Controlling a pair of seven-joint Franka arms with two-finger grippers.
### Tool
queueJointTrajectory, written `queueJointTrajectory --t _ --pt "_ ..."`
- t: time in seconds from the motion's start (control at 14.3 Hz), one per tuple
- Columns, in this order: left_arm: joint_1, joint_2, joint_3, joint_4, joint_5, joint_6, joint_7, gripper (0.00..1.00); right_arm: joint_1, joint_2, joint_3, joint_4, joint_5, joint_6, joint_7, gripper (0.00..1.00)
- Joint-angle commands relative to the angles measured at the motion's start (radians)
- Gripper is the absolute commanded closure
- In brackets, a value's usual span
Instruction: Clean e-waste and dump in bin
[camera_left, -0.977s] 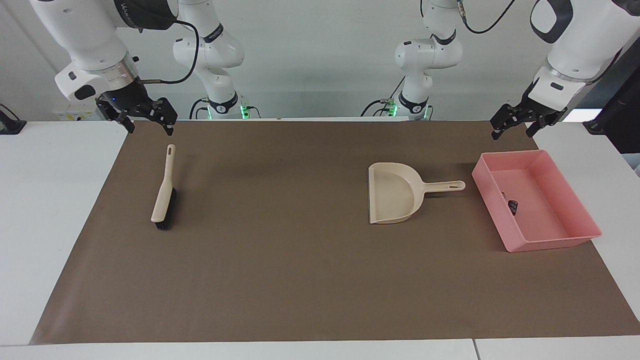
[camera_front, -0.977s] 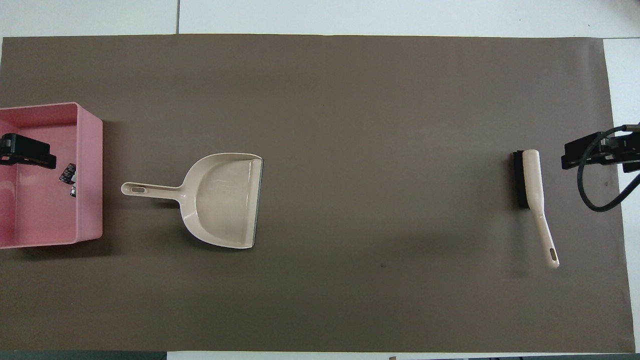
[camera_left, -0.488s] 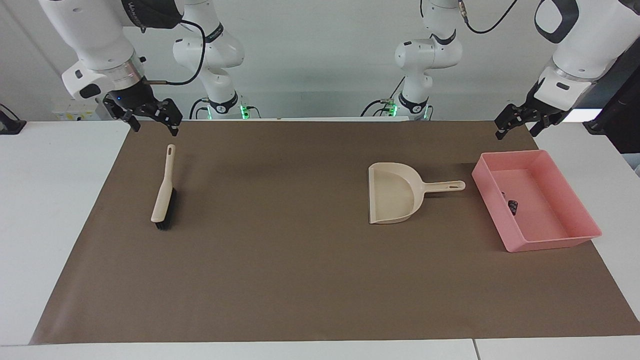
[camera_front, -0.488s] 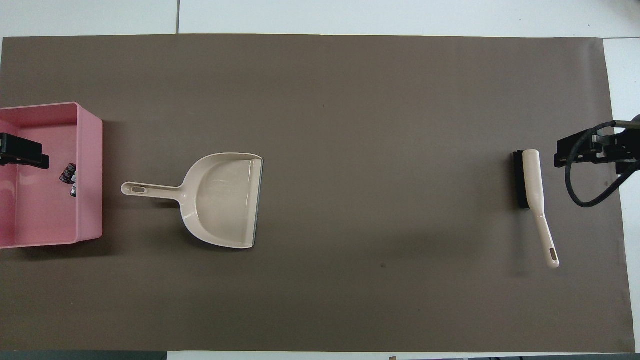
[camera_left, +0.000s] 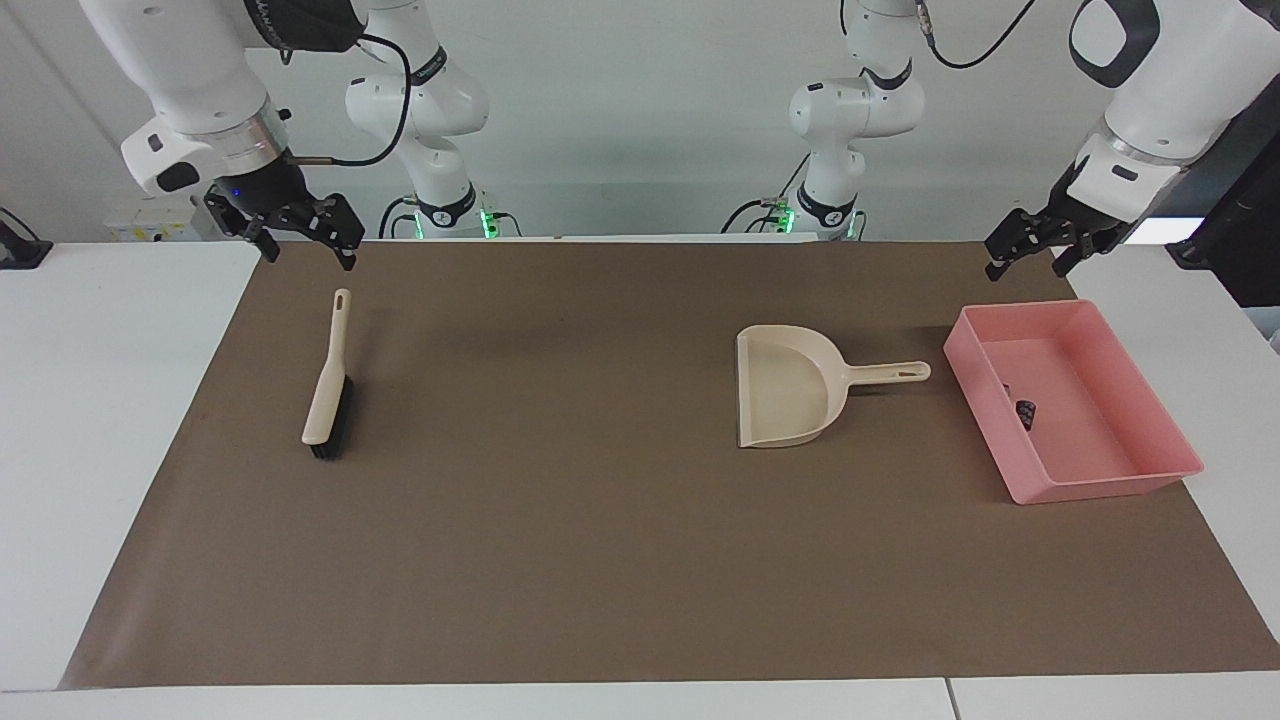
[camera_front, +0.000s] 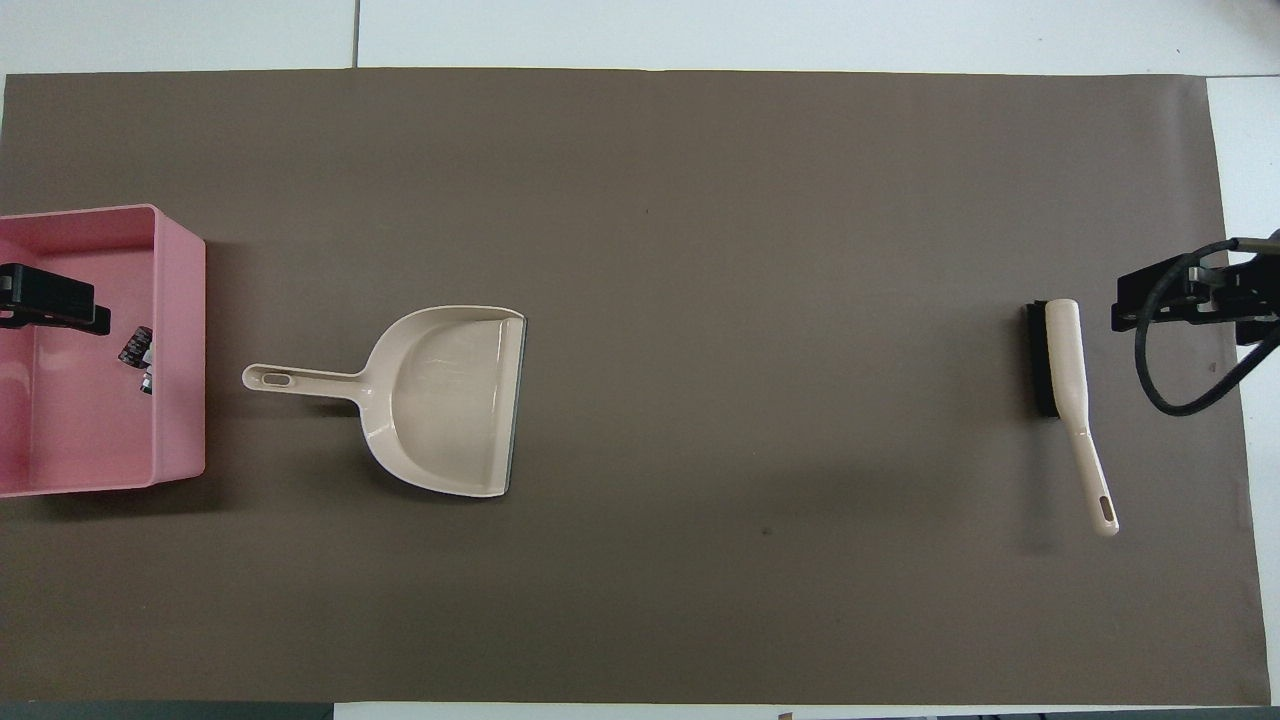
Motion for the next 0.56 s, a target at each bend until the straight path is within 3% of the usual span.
queueJointTrajectory --t 0.0,0.49 --pt "0.003 -0.027 -0.002 -0.038 -0.014 0.025 0.015 0.01 -0.005 0.021 0.008 0.069 -0.016 -0.070 0.002 0.00" --pt "0.009 -0.027 -0.002 -0.036 -0.005 0.015 -0.001 0.01 -0.007 0.045 0.006 0.097 -0.020 -0.082 -0.027 0.00"
